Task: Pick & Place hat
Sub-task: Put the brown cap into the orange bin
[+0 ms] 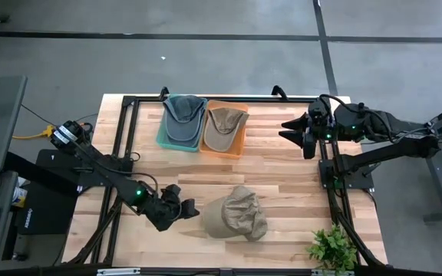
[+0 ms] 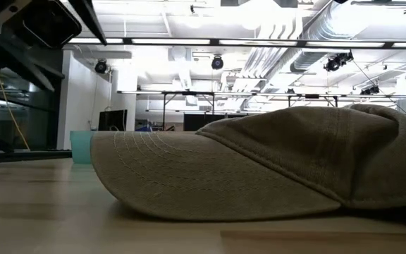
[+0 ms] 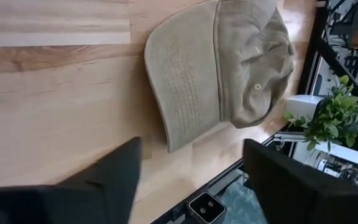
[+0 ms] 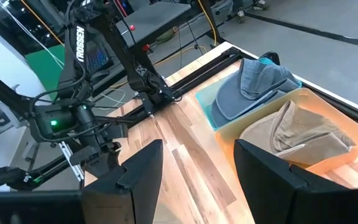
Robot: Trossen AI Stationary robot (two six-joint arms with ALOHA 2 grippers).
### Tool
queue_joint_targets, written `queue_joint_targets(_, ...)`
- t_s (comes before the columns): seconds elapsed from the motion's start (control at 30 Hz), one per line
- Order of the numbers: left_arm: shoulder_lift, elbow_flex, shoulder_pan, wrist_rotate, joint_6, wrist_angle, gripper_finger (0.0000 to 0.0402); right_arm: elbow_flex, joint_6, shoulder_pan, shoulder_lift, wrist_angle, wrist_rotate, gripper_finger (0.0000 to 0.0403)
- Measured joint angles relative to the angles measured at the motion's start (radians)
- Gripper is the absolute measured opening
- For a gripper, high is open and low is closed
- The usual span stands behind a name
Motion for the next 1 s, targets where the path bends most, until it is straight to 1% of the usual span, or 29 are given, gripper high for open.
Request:
queue_joint_targets(0.1, 0.019, 0.000, 0.016, 0.025, -0.025, 0.008, 0.0300, 0.000, 0.000, 0.000, 0.000, 0.000, 0.000, 0.0192)
queue_joint_targets(0.2, 0.063, -0.001, 0.024, 0.033, -0.076, 0.013, 0.0314, 0.000, -0.011, 0.000, 0.000, 0.007, 0.000, 0.0192)
queue_joint_targets(0.33, 0.147, -0.001, 0.023, 0.052, -0.104, 0.155, 0.0316, 0.000, -0.041, 0.000, 0.000, 0.008, -0.001, 0.0192)
queue_joint_targets(0.4, 0.189, -0.001, 0.027, 0.039, -0.105, 0.250, 0.0317, 0.000, -0.052, 0.000, 0.000, 0.008, -0.014, 0.0192)
queue_joint_targets(0.47, 0.224, 0.000, 0.033, 0.022, -0.120, 0.299, 0.0317, 0.000, -0.067, 0.000, 0.000, 0.007, -0.030, 0.0192)
queue_joint_targets(0.6, 0.290, 0.000, 0.032, 0.025, -0.196, 0.314, 0.0317, 0.000, -0.081, 0.000, 0.000, 0.007, -0.060, 0.0192)
queue_joint_targets(0.7, 0.315, -0.001, 0.029, 0.021, -0.235, 0.320, 0.0317, 0.000, -0.101, 0.000, 0.000, 0.008, -0.080, 0.0192)
queue_joint_targets(0.87, 0.344, 0.000, 0.030, -0.009, -0.240, 0.395, 0.0317, 0.000, -0.129, 0.000, 0.000, 0.007, -0.098, 0.0192)
queue_joint_targets(1.0, 0.371, 0.001, 0.030, -0.028, -0.241, 0.419, 0.0317, 0.000, -0.143, 0.000, 0.000, 0.007, -0.114, 0.0192)
